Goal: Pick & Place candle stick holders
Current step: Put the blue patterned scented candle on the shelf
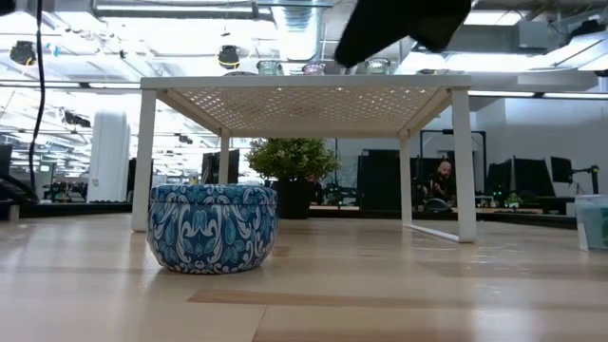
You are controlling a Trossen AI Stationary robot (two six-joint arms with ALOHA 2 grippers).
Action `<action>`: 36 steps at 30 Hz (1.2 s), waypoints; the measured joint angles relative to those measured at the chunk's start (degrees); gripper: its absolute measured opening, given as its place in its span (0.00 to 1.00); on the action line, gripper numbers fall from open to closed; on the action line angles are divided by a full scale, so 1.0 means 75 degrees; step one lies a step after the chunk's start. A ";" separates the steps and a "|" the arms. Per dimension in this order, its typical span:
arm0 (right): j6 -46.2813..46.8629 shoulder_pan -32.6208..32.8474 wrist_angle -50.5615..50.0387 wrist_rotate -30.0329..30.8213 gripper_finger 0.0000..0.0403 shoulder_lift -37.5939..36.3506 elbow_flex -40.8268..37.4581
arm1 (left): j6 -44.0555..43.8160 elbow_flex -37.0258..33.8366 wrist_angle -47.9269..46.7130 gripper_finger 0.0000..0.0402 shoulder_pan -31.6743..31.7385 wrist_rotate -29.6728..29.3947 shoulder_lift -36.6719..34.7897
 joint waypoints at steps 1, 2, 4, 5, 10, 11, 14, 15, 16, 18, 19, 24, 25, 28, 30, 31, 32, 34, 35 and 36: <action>-0.0076 0.0006 0.0066 0.0116 0.76 0.0139 0.0068 | -0.0056 0.0000 -0.0047 0.01 -0.0103 -0.0039 0.0002; -0.0137 0.0006 0.0220 0.0145 0.76 0.0277 0.0151 | -0.0083 0.0000 -0.0085 0.01 -0.0187 -0.0085 0.0002; -0.0174 -0.0006 0.0410 0.0210 0.76 0.0557 0.0366 | -0.0093 0.0000 -0.0180 0.01 -0.0274 -0.0098 0.0002; -0.0230 -0.0009 0.0390 0.0305 0.76 0.0696 0.0468 | -0.0094 0.0000 -0.0205 0.01 -0.0307 -0.0106 0.0002; -0.1036 -0.0061 0.0314 0.0758 0.77 0.1489 0.0995 | -0.0093 0.0000 -0.0253 0.01 -0.0344 -0.0114 0.0002; -0.1063 -0.0093 0.0308 0.0762 0.77 0.1604 0.1115 | -0.0093 0.0000 -0.0255 0.01 -0.0344 -0.0120 0.0002; -0.1078 -0.0182 0.0333 0.0715 0.83 0.1765 0.1482 | -0.0167 0.0000 -0.0259 0.01 -0.0341 -0.0130 0.0002; -0.1078 -0.0220 0.0361 0.0710 0.85 0.1827 0.1609 | -0.0230 0.0000 -0.0262 0.01 -0.0341 -0.0130 0.0002; -0.1081 -0.0259 0.0296 0.0738 0.88 0.1894 0.1726 | -0.0284 0.0000 -0.0262 0.01 -0.0342 -0.0132 0.0002; -0.1173 -0.0325 0.0095 0.0739 0.95 0.1947 0.1851 | -0.0404 0.0000 -0.0265 0.01 -0.0341 -0.0144 0.0002; -0.1224 -0.0367 0.0106 0.0740 0.97 0.1947 0.1897 | -0.0415 0.0000 -0.0266 0.01 -0.0342 -0.0149 0.0002; -0.1257 -0.0449 0.0109 0.0741 0.96 0.1889 0.1973 | -0.0401 -0.0040 -0.0283 0.01 -0.0344 -0.0159 0.0002; -0.1260 -0.0457 0.0141 0.0738 0.95 0.1904 0.1973 | -0.0414 -0.0094 -0.0284 0.01 -0.0344 -0.0161 0.0002; -0.1332 -0.0487 0.0081 0.0736 0.96 0.1912 0.1970 | -0.0579 -0.0314 -0.0286 0.01 -0.0394 -0.0162 0.0005; -0.1340 -0.0523 -0.0072 0.0748 0.98 0.1912 0.1973 | -0.0765 -0.0499 -0.0269 0.01 -0.0419 -0.0156 0.0005; -0.1340 -0.0558 -0.0165 0.0750 0.98 0.1912 0.1971 | -0.0860 -0.0587 -0.0279 0.01 -0.0449 -0.0156 0.0005; -0.1338 -0.0610 -0.0217 0.0755 0.99 0.1912 0.1970 | -0.0969 -0.0666 -0.0285 0.01 -0.0458 -0.0158 0.0006; -0.1338 -0.0707 -0.0206 0.0726 0.99 0.1912 0.1970 | -0.1132 -0.0804 -0.0243 0.01 -0.0464 -0.0159 0.0007; -0.1337 -0.0742 -0.0193 0.0655 0.99 0.1912 0.1970 | -0.1206 -0.0871 -0.0210 0.01 -0.0464 -0.0157 0.0007; -0.1337 -0.0783 -0.0182 0.0569 0.99 0.1915 0.1970 | -0.1233 -0.0908 -0.0216 0.01 -0.0464 -0.0158 0.0007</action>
